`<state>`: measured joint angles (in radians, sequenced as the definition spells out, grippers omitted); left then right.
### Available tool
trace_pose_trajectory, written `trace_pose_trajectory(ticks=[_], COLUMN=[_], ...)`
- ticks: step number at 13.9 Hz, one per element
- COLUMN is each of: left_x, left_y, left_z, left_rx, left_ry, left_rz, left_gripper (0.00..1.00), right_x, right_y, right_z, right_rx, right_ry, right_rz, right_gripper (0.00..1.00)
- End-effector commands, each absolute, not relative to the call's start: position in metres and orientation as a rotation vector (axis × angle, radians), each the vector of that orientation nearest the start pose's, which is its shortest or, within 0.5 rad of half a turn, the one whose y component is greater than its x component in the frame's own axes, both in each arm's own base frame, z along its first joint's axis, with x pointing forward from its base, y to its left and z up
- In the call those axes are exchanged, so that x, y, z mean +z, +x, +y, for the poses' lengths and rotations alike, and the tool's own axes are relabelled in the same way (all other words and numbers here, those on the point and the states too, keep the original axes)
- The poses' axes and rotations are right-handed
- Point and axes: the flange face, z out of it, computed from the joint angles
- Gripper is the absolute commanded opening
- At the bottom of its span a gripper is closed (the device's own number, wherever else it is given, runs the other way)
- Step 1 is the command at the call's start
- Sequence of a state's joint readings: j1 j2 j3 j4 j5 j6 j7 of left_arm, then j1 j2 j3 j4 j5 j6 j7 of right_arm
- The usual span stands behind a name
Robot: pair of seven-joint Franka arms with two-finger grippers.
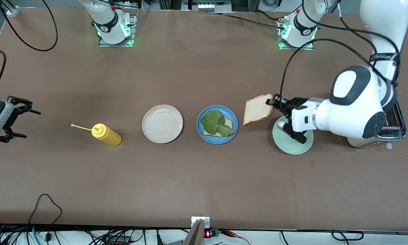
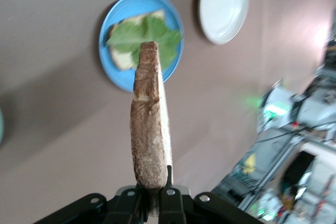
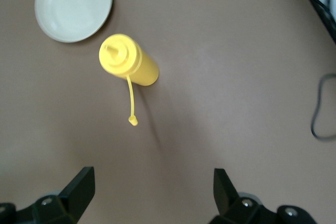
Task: Make sandwich in blue plate with both arms
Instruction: 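Carry the second bread slice toward the blue plate with the left gripper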
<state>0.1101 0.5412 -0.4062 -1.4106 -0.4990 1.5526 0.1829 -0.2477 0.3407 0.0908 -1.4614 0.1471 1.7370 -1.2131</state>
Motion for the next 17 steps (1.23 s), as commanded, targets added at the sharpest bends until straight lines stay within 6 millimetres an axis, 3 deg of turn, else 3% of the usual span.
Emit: trace_pose_trajectory(ticks=[1,4,8,12,14,17], left_x=[0.372,0.334,0.269,0.215,0.195,0.153], left_y=[0.653,0.656,0.627,0.589,0.578,0.567], left_z=[-0.208,-0.221,-0.232,-0.243,-0.246,-0.247], left_rx=[-0.428,-0.308,-0.199,-0.079,-0.063,-0.036], left_ry=[2.274,2.208,2.116,1.951,1.927,1.895], left_rz=[-0.353,-0.241,-0.259,-0.217,-0.258,-0.308], left_gripper=[0.01,0.01,0.00,0.00,0.00,0.00], right_x=[0.500,0.529,0.556,0.583,0.592,0.601], right_y=[0.639,0.629,0.610,0.590,0.577,0.576], right_z=[-0.074,-0.029,0.020,0.036,0.039,0.037], right_rx=[-0.020,0.024,0.090,0.080,0.071,0.042], right_ry=[-2.774,-2.953,-3.073,-3.109,-3.114,-3.108], right_rz=[-1.190,-0.858,-0.493,-0.294,-0.284,-0.313], right_gripper=[1.00,1.00,1.00,1.00,1.00,1.00])
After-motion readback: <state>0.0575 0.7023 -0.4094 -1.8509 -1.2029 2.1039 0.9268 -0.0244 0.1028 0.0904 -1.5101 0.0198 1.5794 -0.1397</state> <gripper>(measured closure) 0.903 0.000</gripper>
